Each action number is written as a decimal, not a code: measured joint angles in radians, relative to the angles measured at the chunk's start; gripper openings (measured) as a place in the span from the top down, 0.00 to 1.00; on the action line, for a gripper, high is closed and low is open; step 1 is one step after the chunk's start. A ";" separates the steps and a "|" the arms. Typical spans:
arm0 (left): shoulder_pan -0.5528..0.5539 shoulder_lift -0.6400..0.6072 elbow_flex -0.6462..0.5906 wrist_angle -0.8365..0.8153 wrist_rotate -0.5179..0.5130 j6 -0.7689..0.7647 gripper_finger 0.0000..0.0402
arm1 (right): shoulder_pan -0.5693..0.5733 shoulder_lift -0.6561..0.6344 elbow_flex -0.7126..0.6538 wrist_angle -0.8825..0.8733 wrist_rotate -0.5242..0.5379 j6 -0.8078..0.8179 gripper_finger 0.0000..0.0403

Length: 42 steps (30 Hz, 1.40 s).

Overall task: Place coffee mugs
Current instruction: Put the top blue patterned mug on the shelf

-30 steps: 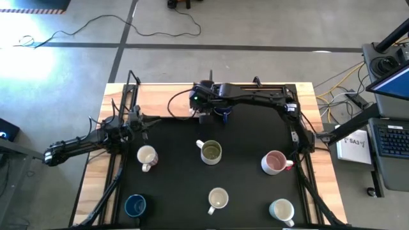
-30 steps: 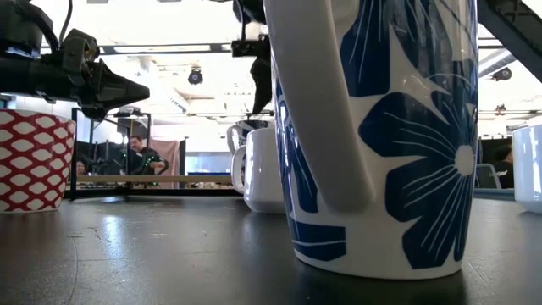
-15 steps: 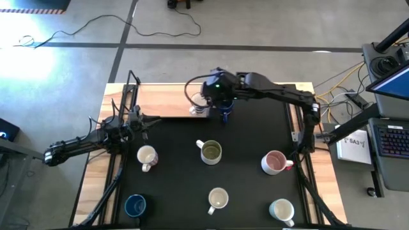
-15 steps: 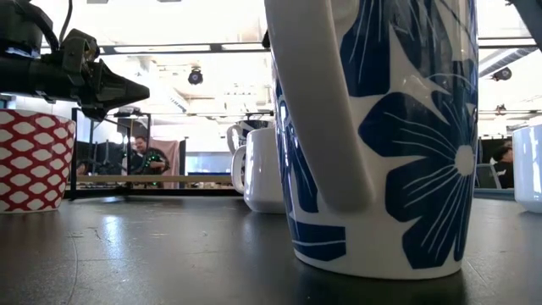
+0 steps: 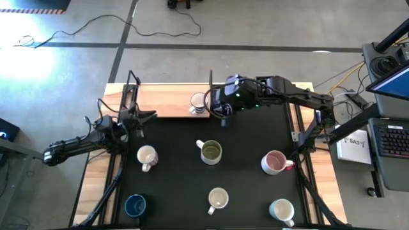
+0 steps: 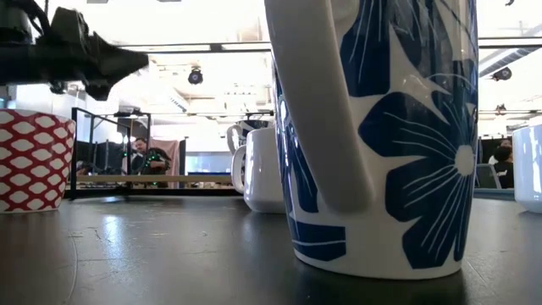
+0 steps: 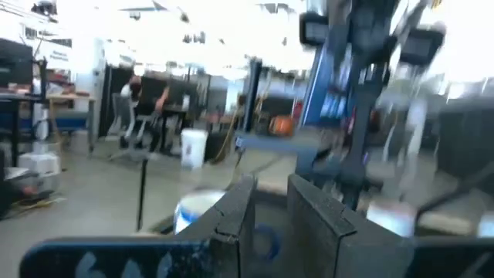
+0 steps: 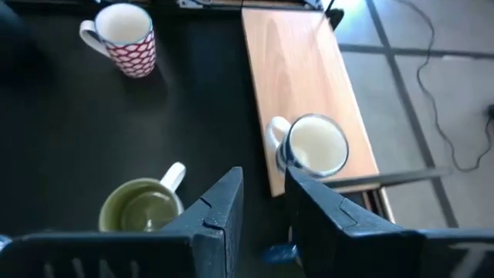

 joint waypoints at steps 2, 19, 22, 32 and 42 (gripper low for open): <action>0.000 0.015 0.000 0.025 0.013 -0.061 0.85 | 0.000 -0.004 0.000 -0.021 0.000 0.016 0.79; 0.000 0.625 0.283 -0.058 0.058 -0.129 0.85 | -0.001 -0.005 -0.019 -0.287 0.133 0.195 0.74; 0.000 0.730 0.349 -0.132 0.103 -0.124 0.85 | -0.001 -0.005 -0.030 -0.340 0.134 0.223 0.72; -0.028 0.983 0.491 -0.236 0.093 -0.092 0.78 | -0.001 -0.016 -0.068 -0.398 0.135 0.236 0.68; -0.155 1.094 0.457 -0.063 -0.291 -0.067 0.76 | -0.001 -0.047 -0.126 -0.399 0.135 0.229 0.67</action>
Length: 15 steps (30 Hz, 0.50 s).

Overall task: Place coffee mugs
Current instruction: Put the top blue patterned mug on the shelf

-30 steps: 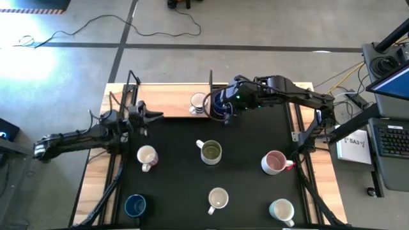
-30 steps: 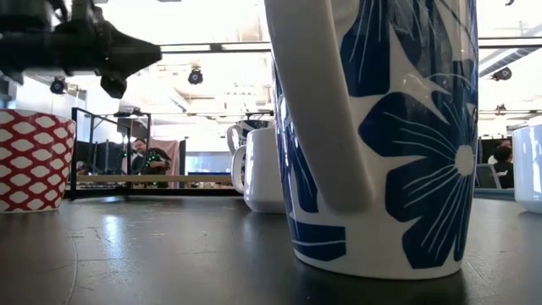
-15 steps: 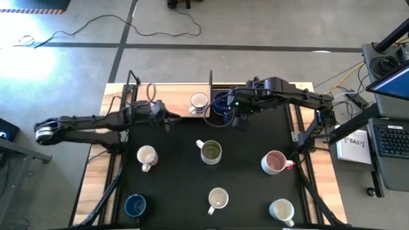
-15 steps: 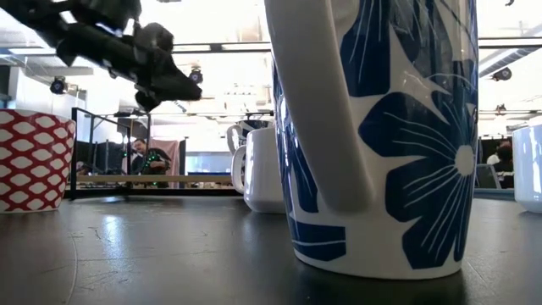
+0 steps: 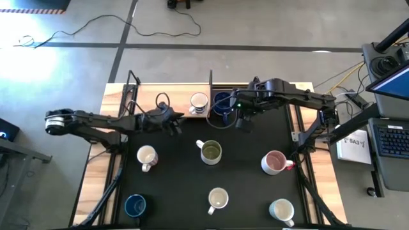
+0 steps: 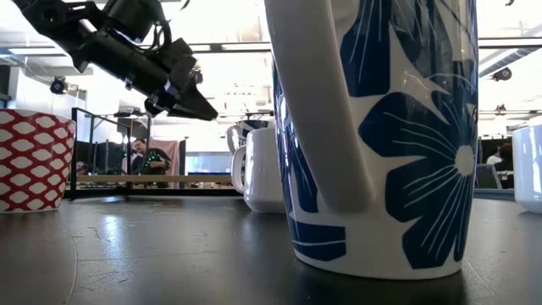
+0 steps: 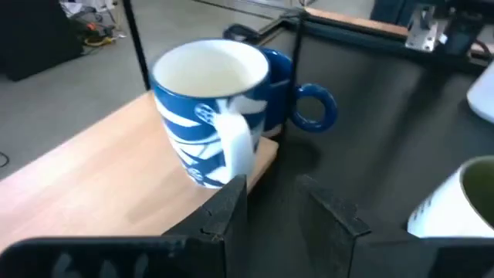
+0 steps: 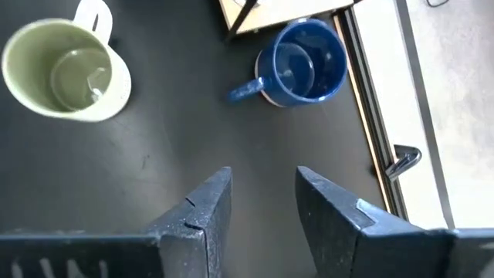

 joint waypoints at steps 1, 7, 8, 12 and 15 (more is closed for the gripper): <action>-0.008 0.009 0.000 -0.001 0.000 -0.003 0.76 | 0.000 -0.002 -0.008 -0.001 0.000 0.000 0.66; -0.013 0.074 0.030 0.044 -0.061 -0.005 0.73 | 0.000 -0.012 -0.073 0.000 -0.001 -0.001 0.66; -0.013 0.089 0.037 0.042 -0.073 0.000 0.72 | 0.000 -0.012 -0.084 0.000 -0.001 -0.001 0.66; -0.014 0.146 0.082 0.044 -0.105 0.028 0.64 | 0.000 -0.020 -0.125 0.001 -0.002 0.006 0.66; -0.014 0.186 0.119 0.037 -0.106 0.041 0.59 | 0.000 -0.033 -0.151 0.000 -0.002 0.010 0.66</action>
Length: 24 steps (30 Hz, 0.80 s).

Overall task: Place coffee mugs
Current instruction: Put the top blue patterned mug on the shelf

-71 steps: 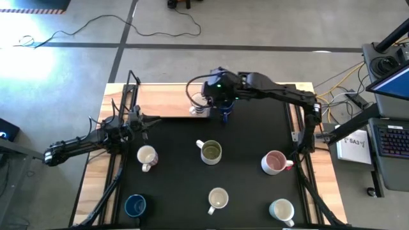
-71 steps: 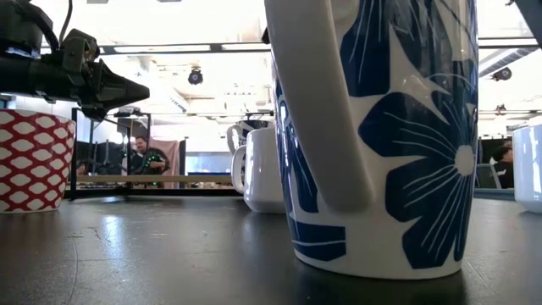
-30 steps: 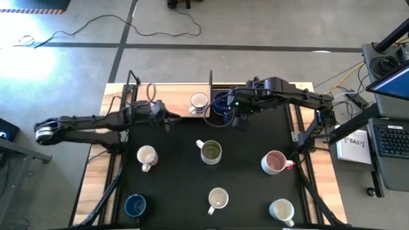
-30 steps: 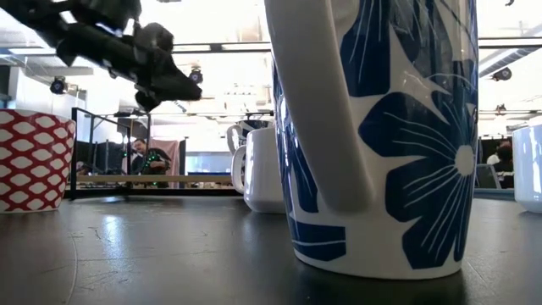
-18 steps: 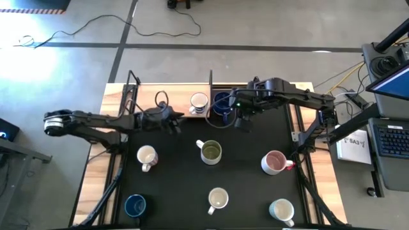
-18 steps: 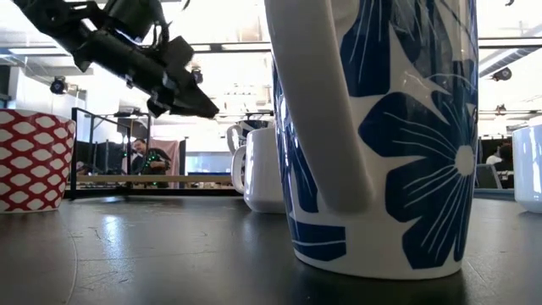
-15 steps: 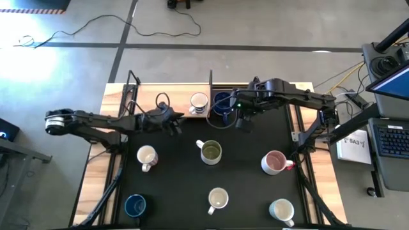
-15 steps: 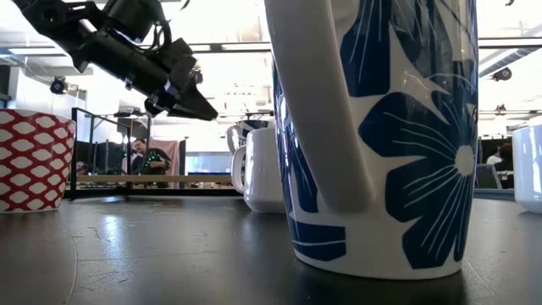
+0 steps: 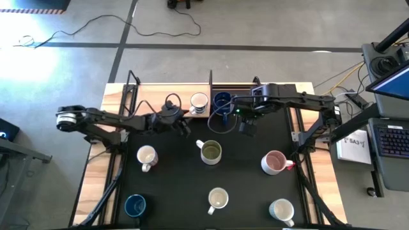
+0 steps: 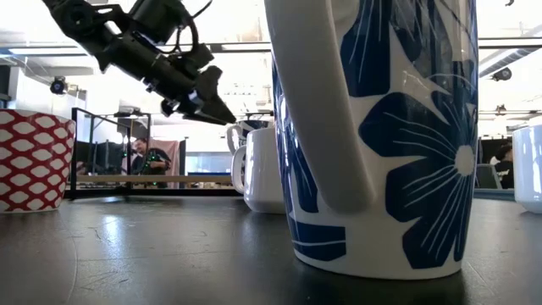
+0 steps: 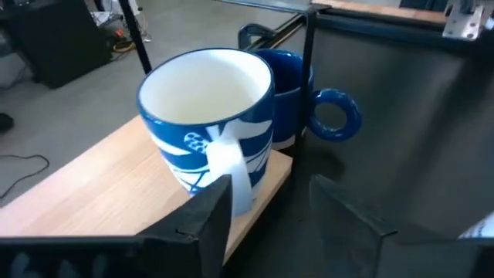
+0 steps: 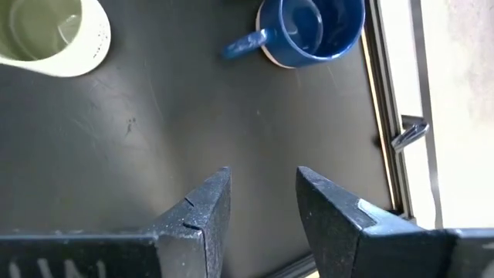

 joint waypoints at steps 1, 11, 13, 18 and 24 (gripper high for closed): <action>0.000 0.011 0.011 -0.006 -0.001 0.005 0.57 | 0.000 -0.003 -0.005 0.000 0.000 0.003 0.66; 0.000 0.083 0.073 -0.068 -0.109 0.009 0.52 | 0.000 -0.041 -0.019 0.001 0.000 0.041 0.66; 0.000 0.089 0.078 -0.070 -0.109 0.009 0.52 | 0.000 -0.046 -0.019 0.001 0.000 0.043 0.66; -0.018 0.073 0.083 -0.078 -0.106 0.011 0.52 | 0.001 -0.051 -0.019 0.001 0.000 0.057 0.66; -0.030 0.018 0.084 -0.167 -0.214 0.012 0.52 | 0.001 -0.051 -0.019 0.002 0.000 0.057 0.66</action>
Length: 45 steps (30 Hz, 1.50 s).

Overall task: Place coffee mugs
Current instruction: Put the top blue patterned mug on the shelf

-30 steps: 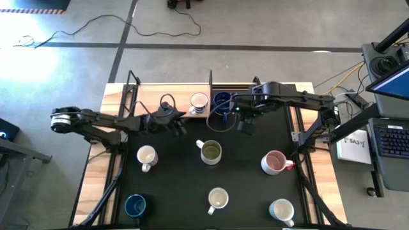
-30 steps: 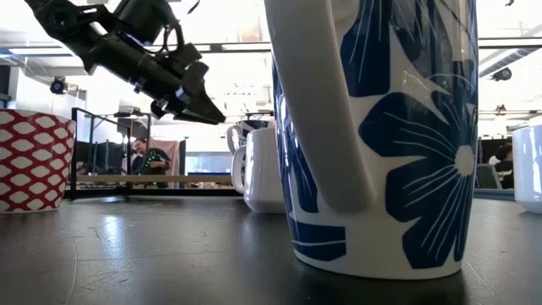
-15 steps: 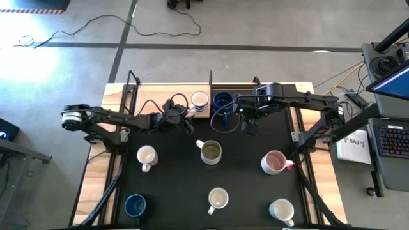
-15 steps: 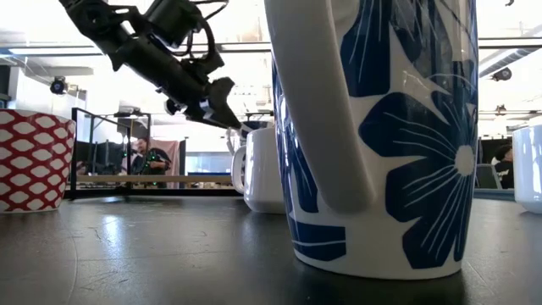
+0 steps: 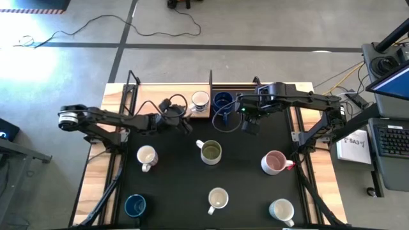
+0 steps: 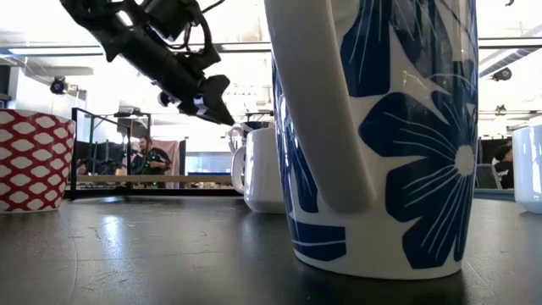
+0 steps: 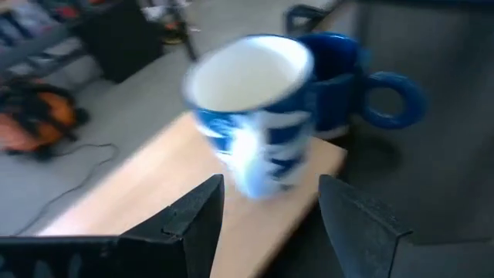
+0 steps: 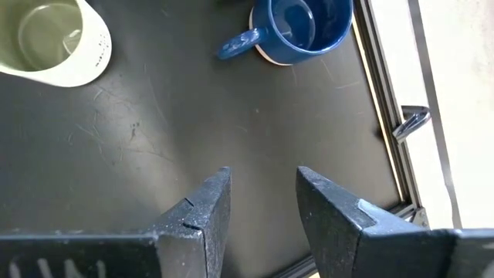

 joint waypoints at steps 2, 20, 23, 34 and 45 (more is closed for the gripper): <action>0.005 -0.005 0.000 0.008 -0.013 0.012 0.52 | 0.000 0.000 0.000 0.001 0.000 0.000 0.66; 0.090 0.049 -0.001 0.053 0.067 0.021 0.52 | 0.000 0.000 -0.001 0.003 0.000 0.003 0.66; 0.098 0.049 -0.001 0.069 0.075 0.029 0.54 | 0.000 0.001 -0.001 0.003 0.000 0.003 0.66; 0.124 0.049 -0.001 0.080 0.166 0.043 0.67 | 0.000 0.001 -0.001 0.004 0.000 0.003 0.66; 0.123 0.049 -0.001 0.087 0.218 0.051 0.77 | 0.000 0.001 -0.001 0.004 0.000 0.003 0.66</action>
